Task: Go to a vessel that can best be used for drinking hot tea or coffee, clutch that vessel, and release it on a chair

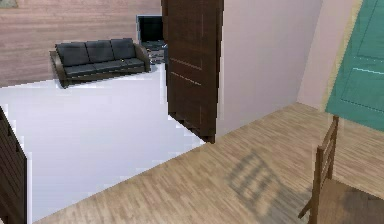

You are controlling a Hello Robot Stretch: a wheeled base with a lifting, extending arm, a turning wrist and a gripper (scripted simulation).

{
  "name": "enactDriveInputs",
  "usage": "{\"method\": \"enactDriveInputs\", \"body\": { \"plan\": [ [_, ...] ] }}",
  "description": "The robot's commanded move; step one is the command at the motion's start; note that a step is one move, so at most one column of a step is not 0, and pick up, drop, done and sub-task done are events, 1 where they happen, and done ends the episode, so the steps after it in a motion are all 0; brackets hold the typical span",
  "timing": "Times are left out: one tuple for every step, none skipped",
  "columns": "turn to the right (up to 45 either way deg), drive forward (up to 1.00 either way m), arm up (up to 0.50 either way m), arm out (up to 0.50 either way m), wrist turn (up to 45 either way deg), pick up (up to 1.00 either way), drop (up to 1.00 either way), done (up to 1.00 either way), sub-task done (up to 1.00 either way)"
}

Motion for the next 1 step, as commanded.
{"method": "enactDriveInputs", "body": {
  "plan": [
    [0.0,0.00,0.00,0.00,0.0,0.00,0.00,1.00,0.00]
  ]
}}
